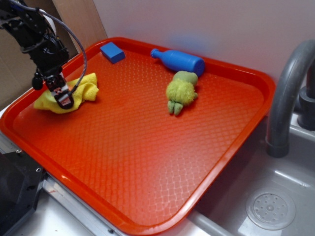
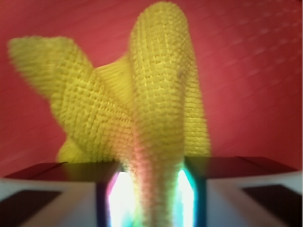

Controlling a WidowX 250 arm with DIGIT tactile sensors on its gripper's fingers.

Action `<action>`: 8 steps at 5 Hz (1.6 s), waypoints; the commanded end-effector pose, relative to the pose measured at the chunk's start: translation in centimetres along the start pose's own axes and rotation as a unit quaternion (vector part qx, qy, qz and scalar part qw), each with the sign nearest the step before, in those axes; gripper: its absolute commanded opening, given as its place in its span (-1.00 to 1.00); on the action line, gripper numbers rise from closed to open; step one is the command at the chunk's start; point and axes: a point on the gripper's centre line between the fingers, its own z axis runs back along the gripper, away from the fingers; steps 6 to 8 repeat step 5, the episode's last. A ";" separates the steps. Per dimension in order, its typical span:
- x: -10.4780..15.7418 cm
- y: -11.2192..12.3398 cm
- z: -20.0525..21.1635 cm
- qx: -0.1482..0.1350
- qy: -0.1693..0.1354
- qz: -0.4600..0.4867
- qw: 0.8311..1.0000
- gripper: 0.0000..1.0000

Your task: Grab the yellow cloth.

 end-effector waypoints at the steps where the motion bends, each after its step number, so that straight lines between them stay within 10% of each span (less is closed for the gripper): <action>1: 5.3 -6.7 10.8 -0.028 -0.056 0.030 0.998 -1.00; 3: 9.6 -11.7 15.0 -0.016 0.002 0.108 0.994 -1.00; 8: 10.3 -10.1 14.6 0.012 0.005 0.135 0.991 -1.00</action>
